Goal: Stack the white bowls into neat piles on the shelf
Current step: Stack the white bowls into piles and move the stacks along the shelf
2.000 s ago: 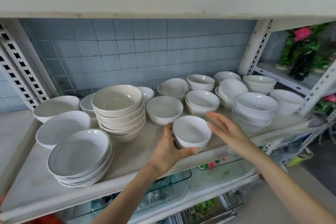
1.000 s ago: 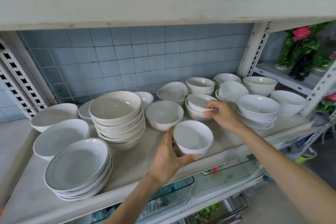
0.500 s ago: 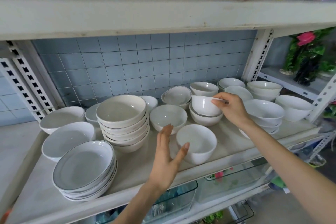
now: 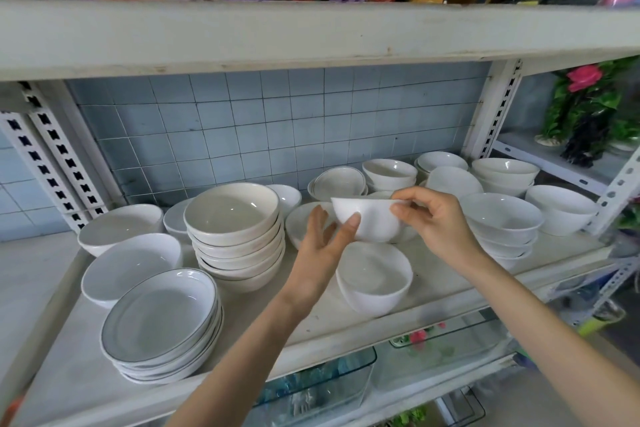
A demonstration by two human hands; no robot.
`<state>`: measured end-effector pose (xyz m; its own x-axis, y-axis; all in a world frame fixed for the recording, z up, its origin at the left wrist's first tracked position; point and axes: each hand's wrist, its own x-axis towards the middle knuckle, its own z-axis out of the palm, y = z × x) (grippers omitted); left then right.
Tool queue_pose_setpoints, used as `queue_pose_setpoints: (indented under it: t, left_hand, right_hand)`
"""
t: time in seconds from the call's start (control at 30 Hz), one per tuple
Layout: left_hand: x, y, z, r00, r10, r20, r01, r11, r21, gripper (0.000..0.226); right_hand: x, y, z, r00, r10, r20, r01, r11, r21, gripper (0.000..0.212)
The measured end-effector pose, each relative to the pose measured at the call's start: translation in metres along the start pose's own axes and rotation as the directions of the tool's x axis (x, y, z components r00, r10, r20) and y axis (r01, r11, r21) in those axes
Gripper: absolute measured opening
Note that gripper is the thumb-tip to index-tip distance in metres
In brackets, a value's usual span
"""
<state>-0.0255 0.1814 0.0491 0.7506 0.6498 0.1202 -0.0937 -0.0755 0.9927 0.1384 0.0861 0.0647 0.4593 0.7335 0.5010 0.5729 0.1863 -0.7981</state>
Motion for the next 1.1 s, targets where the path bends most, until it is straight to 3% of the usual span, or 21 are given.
queue_pose_setpoints:
  t: [0.17, 0.23, 0.4, 0.5, 0.57, 0.9, 1.1]
  left_hand:
    - [0.000, -0.006, -0.003, 0.997, 0.075, -0.020, -0.076, 0.996, -0.040, 0.060]
    - [-0.001, -0.008, -0.004, 0.996, 0.083, -0.028, -0.084, 0.995, -0.058, 0.066]
    - [-0.009, -0.007, -0.004, 0.993, 0.102, -0.055, -0.105, 0.992, -0.064, 0.062]
    - [-0.014, -0.006, -0.005, 0.991, 0.111, -0.074, -0.118, 0.989, -0.091, 0.060]
    - [-0.019, -0.004, -0.007, 0.990, 0.118, -0.081, -0.126, 0.986, -0.105, 0.063]
    - [-0.059, 0.020, -0.024, 0.976, 0.201, -0.088, -0.210, 0.973, -0.100, 0.065]
    - [-0.080, 0.031, -0.043, 0.955, 0.236, -0.178, -0.247, 0.968, -0.043, 0.076]
  right_hand:
    - [-0.016, -0.010, 0.009, 0.996, -0.063, 0.059, 0.061, 0.998, 0.034, 0.006]
    - [-0.021, -0.013, 0.010, 0.993, -0.103, 0.066, 0.100, 0.994, 0.051, 0.010]
    - [-0.031, -0.014, 0.014, 0.994, -0.080, 0.079, 0.070, 0.990, 0.122, 0.036]
    - [-0.037, -0.014, 0.018, 0.995, 0.057, 0.086, -0.077, 0.964, 0.255, 0.079]
    - [-0.040, -0.018, 0.021, 0.985, 0.125, 0.120, -0.156, 0.943, 0.294, 0.094]
    - [-0.049, -0.056, 0.032, 0.972, 0.120, 0.203, -0.193, 0.899, 0.392, 0.098]
    - [-0.047, -0.069, 0.059, 0.973, 0.096, 0.208, -0.187, 0.858, 0.479, 0.090]
